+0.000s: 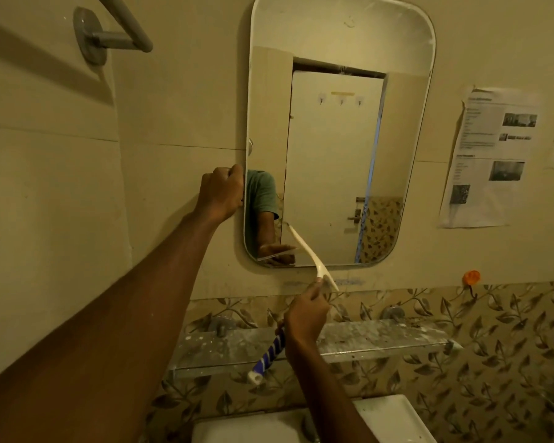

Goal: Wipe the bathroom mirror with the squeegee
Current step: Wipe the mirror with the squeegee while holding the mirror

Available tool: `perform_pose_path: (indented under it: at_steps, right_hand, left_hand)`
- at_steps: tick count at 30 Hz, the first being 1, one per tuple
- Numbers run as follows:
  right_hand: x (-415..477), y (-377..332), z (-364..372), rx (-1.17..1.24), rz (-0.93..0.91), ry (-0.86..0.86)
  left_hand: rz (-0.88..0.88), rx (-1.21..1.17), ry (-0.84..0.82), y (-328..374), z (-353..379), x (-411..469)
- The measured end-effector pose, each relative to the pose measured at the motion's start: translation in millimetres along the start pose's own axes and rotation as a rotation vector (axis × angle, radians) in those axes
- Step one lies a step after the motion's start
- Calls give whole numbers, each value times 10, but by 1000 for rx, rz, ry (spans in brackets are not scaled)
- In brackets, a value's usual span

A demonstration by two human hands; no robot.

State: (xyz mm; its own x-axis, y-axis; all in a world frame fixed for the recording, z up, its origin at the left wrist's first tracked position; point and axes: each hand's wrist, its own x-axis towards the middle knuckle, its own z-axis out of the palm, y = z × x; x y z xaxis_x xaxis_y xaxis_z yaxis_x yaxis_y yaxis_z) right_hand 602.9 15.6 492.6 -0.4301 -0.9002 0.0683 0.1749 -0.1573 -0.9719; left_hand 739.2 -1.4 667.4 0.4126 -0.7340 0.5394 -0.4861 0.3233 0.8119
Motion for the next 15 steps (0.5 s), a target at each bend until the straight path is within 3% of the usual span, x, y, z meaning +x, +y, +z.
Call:
perform_pose_path:
  at_steps: [10, 15]
  right_hand:
    - [-393, 370, 134, -218, -110, -176]
    - [-353, 408, -9, -335, -153, -235]
  left_hand:
    - [-27, -48, 16, 9, 9, -38]
    - [-90, -208, 25, -41, 3, -77]
